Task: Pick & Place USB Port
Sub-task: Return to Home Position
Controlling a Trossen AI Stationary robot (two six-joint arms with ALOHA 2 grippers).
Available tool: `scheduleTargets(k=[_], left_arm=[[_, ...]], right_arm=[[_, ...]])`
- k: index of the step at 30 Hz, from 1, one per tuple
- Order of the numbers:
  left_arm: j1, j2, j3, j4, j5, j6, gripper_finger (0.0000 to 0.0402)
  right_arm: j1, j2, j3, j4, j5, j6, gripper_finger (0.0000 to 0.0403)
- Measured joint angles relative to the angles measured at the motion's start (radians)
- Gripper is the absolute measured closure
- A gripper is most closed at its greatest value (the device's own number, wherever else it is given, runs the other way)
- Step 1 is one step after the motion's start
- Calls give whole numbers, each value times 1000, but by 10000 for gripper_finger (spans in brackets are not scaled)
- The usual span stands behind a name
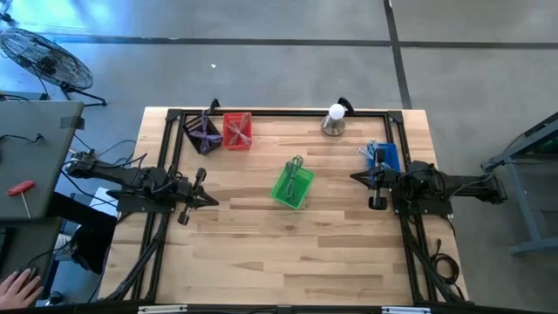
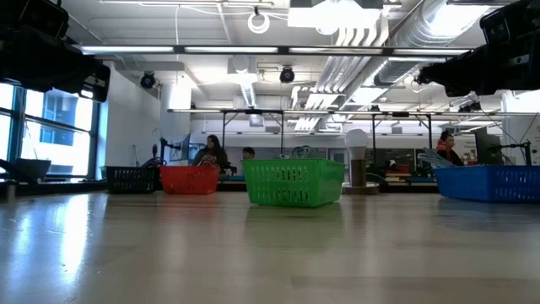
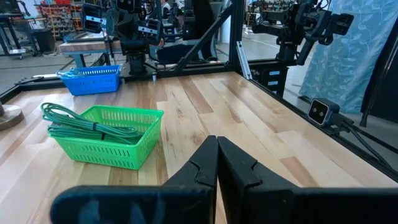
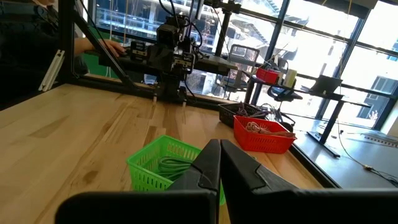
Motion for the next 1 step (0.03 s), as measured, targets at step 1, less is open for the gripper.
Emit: scheduleTargets(k=[1], left_arm=[[0,0,0,0,0,0,401]], right_arm=[[0,0,0,0,0,0,402]])
